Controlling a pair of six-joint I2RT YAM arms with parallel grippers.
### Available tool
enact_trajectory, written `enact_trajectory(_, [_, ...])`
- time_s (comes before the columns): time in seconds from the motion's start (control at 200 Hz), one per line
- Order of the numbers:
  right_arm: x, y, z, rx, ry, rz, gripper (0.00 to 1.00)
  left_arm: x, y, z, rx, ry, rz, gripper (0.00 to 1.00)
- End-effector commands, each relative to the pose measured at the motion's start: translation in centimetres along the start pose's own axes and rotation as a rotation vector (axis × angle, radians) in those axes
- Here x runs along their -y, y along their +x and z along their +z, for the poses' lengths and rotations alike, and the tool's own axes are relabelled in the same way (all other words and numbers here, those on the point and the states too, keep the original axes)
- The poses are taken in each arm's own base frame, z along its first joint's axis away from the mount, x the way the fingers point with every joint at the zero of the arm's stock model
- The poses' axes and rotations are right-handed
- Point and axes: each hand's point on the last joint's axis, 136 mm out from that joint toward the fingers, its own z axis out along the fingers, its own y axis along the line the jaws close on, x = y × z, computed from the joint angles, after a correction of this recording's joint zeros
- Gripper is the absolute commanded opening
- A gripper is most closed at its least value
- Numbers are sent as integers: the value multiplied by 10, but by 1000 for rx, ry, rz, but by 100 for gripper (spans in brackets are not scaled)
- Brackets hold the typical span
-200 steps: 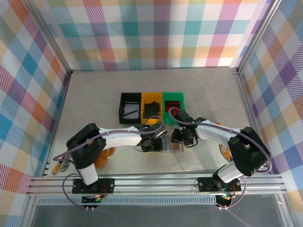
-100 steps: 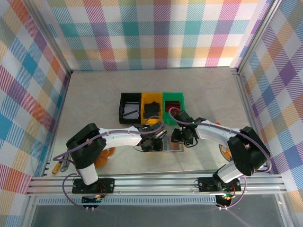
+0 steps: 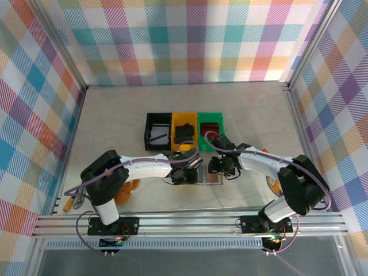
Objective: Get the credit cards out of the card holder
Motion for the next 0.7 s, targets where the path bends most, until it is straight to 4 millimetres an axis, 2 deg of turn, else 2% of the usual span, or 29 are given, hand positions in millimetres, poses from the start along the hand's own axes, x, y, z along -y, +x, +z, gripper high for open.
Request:
enact_trajectory(0.0, [8,3,-2,-2,39,-14,43,-43,31,35,-107,-141,-18,52])
enact_trajectory(0.345, [1,10,7,-52,-2,-10,42,-43,31,35,-108,-141,-18,52])
enact_trajectory(0.695, [-8,8,0,-46,-45,-15,36,-41,30,36,-112,-141,-14,52])
